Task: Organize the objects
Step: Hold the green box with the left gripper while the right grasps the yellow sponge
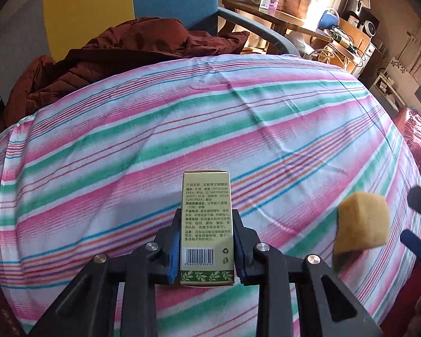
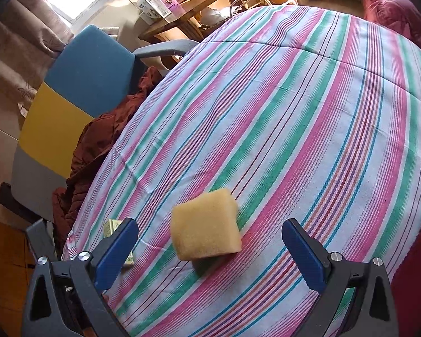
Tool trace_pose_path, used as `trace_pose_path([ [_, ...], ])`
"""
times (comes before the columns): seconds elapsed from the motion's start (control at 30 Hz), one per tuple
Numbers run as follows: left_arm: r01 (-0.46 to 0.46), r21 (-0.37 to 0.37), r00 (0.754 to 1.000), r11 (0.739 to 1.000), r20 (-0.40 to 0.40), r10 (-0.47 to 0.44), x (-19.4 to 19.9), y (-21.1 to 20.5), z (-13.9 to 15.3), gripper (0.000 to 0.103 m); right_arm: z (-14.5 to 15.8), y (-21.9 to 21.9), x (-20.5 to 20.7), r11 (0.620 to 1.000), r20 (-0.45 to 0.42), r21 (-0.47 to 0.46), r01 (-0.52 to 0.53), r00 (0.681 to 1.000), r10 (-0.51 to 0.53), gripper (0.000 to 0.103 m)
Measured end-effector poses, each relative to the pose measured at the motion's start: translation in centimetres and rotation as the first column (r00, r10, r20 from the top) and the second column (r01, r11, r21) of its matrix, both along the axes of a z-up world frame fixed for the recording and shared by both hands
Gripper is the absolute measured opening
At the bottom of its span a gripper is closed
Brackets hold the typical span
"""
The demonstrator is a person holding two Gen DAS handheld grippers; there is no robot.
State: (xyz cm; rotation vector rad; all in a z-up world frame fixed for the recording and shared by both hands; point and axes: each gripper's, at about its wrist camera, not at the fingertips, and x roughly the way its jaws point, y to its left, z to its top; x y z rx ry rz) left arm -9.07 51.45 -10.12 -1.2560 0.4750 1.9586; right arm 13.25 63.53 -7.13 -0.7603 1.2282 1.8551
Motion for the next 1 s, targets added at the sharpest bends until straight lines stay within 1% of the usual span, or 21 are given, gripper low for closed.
trace_pose_path([
  [0.1, 0.014, 0.006, 1.0, 1.0, -0.016, -0.014, 2.2, -2.9, 0.3, 0.03, 0.1, 0.1, 0.0, 1.0, 0.033, 0.024, 0.01, 0.999, -0.01, 0.103],
  [0.2, 0.024, 0.029, 0.998, 0.999, -0.054, -0.023, 4.5, -6.2, 1.1, 0.03, -0.1, 0.1, -0.5, 0.999, 0.077, 0.032, -0.004, 0.997, 0.002, 0.103],
  [0.27, 0.031, 0.043, 0.996, 0.999, -0.091, -0.027, 6.3, -8.4, 1.4, 0.03, -0.3, 0.0, -1.0, 0.999, 0.101, 0.031, -0.023, 0.995, 0.02, 0.103],
  [0.33, 0.03, 0.051, 0.993, 0.998, -0.119, -0.024, 7.6, -10.5, 1.6, 0.03, -0.2, -0.3, -1.4, 0.998, 0.131, 0.05, -0.041, 0.991, 0.034, 0.103],
  [0.47, 0.022, 0.064, 0.992, 0.998, -0.127, -0.014, 9.5, -13.8, 0.9, 0.03, -0.5, -0.6, -2.8, 0.993, 0.199, 0.068, -0.096, 0.977, 0.08, 0.103],
  [0.53, 0.026, 0.063, 0.991, 0.998, -0.13, -0.018, 10.2, -14.7, 0.1, 0.03, -0.8, -0.8, -3.8, 0.988, 0.256, 0.086, -0.13, 0.961, 0.104, 0.103],
  [0.57, 0.033, 0.075, 0.988, 0.997, -0.153, -0.021, 10.6, -15.1, 0.1, 0.03, -0.9, -1.0, -4.4, 0.984, 0.285, 0.1, -0.148, 0.952, 0.114, 0.103],
  [0.63, 0.05, 0.079, 0.984, 0.996, -0.177, -0.036, 11.0, -15.1, -0.1, 0.03, -1.2, -1.5, -5.6, 0.972, 0.337, 0.122, -0.198, 0.93, 0.147, 0.103],
  [0.7, 0.068, 0.099, 0.978, 0.993, -0.202, -0.047, 11.0, -15.3, -0.4, 0.03, -1.6, -2.0, -6.8, 0.961, 0.383, 0.142, -0.239, 0.908, 0.17, 0.102],
  [0.77, 0.077, 0.111, 0.975, 0.991, -0.215, -0.051, 11.1, -15.3, -0.6, 0.03, -2.2, -2.2, -7.8, 0.952, 0.416, 0.137, -0.273, 0.888, 0.195, 0.096],
  [0.8, 0.08, 0.116, 0.974, 0.99, -0.22, -0.053, 11.2, -15.4, -0.6, 0.03, -2.7, -2.2, -8.0, 0.952, 0.433, 0.127, -0.279, 0.879, 0.2, 0.083],
  [0.83, 0.081, 0.122, 0.974, 0.989, -0.222, -0.053, 11.1, -15.5, -0.7, 0.03, -3.2, -2.1, -8.2, 0.952, 0.449, 0.11, -0.284, 0.869, 0.208, 0.065],
  [0.87, 0.083, 0.126, 0.973, 0.989, -0.225, -0.053, 11.1, -15.6, -0.8, 0.03, -3.6, -1.9, -8.3, 0.953, 0.461, 0.102, -0.285, 0.862, 0.208, 0.065],
  [0.97, 0.084, 0.137, 0.971, 0.987, -0.234, -0.05, 11.2, -15.8, -1.0, 0.03, -3.1, -2.4, -8.2, 0.945, 0.441, 0.115, -0.307, 0.868, 0.229, 0.062],
  [1.0, 0.086, 0.138, 0.969, 0.987, -0.241, -0.051, 11.3, -15.9, -1.0, 0.03, -3.0, -2.6, -8.3, 0.94, 0.444, 0.119, -0.32, 0.864, 0.238, 0.061],
])
